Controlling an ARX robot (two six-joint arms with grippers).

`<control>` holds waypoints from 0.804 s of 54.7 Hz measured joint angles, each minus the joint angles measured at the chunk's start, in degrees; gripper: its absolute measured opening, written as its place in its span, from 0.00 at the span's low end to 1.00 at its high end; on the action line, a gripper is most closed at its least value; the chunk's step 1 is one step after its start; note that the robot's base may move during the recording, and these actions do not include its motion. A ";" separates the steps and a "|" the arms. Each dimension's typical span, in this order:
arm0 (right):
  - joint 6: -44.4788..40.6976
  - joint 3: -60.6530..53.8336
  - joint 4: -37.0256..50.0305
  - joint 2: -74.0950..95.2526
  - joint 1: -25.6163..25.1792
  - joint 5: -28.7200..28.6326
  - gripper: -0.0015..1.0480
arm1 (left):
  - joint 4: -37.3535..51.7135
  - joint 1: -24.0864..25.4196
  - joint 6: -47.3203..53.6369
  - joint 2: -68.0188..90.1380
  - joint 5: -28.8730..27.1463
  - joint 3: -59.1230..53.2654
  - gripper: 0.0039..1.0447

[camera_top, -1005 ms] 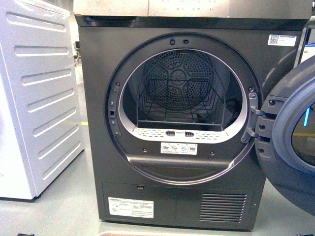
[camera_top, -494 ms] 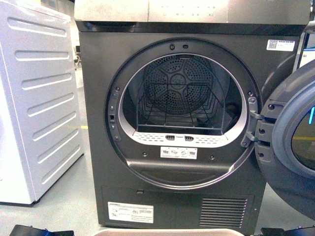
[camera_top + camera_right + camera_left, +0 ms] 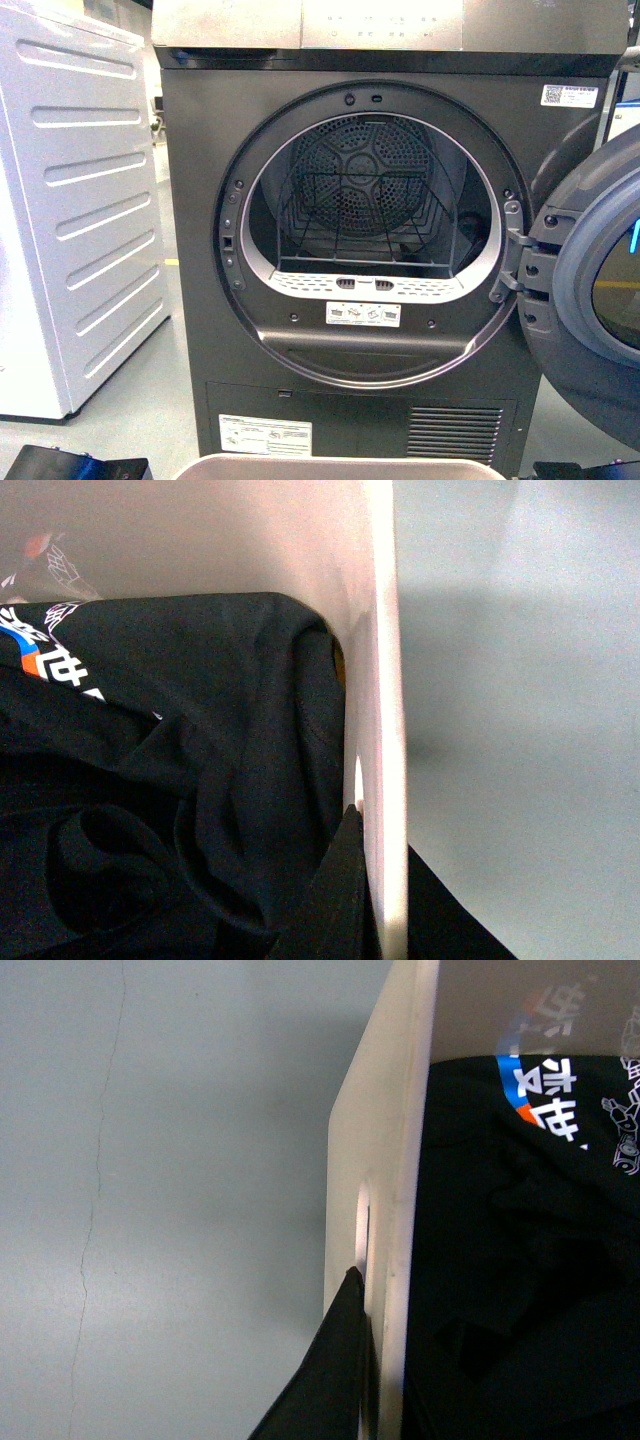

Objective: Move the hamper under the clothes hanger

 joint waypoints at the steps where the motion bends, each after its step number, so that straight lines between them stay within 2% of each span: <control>1: 0.02 0.00 0.04 0.26 0.02 -0.04 0.02 | 0.00 0.00 0.00 0.00 -0.02 -0.04 0.03; 44: 0.09 0.09 0.17 0.81 0.42 -0.39 0.02 | 0.00 0.20 0.00 0.00 -0.39 -0.37 0.03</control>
